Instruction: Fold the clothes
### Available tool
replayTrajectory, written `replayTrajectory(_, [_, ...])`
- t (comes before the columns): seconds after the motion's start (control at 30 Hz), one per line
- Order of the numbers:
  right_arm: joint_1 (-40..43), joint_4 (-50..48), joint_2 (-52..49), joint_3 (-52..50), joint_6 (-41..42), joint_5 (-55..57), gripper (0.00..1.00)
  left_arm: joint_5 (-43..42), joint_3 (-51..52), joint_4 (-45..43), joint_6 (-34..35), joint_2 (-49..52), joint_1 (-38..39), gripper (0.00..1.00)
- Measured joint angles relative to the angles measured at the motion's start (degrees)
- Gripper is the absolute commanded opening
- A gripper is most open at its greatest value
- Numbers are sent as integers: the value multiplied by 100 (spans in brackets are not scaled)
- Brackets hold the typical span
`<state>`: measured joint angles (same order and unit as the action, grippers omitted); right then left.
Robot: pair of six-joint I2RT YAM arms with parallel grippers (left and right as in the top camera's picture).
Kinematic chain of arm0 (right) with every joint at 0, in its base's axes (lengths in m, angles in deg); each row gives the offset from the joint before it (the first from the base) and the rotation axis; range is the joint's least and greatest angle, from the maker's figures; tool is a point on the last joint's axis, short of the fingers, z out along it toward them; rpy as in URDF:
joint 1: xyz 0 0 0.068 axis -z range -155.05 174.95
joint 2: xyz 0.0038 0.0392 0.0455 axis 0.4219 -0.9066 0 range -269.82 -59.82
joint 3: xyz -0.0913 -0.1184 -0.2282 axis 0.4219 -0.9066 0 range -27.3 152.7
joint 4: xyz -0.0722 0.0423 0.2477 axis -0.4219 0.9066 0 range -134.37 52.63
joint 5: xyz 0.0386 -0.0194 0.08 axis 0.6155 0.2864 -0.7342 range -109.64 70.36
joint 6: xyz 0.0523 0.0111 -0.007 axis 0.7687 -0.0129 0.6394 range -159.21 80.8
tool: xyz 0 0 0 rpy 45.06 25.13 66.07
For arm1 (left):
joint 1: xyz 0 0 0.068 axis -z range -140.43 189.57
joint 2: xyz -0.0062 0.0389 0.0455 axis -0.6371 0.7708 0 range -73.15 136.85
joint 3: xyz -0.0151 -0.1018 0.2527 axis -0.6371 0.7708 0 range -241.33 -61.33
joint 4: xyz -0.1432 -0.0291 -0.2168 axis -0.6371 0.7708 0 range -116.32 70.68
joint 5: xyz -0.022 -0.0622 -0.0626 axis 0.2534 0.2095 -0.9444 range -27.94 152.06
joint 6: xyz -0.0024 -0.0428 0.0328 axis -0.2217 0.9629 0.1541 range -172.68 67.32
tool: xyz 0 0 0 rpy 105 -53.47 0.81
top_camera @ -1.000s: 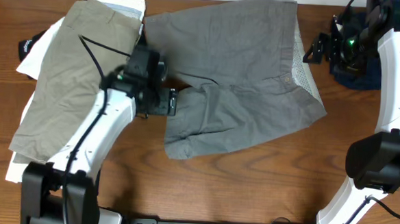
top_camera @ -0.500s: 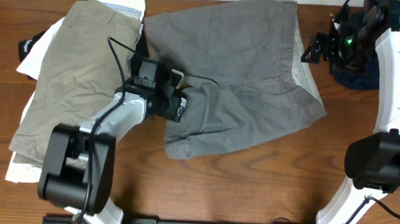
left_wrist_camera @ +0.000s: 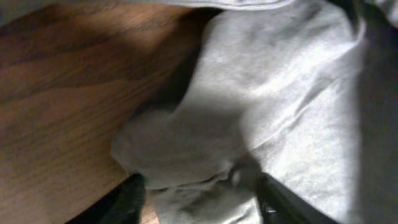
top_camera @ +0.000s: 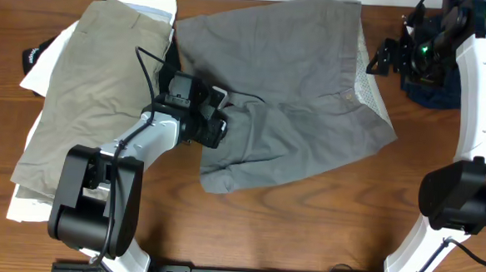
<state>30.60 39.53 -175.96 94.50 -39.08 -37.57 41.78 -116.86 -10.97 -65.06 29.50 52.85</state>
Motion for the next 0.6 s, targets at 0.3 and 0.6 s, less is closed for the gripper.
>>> replayTrajectory(0.3, [0,0,0,0,0,2,94,-57,0,-33,-33,0,0,47])
replayTrajectory(0.6, [0,0,0,0,-66,2,95,-13,-2,-389,-13,232,-7,57])
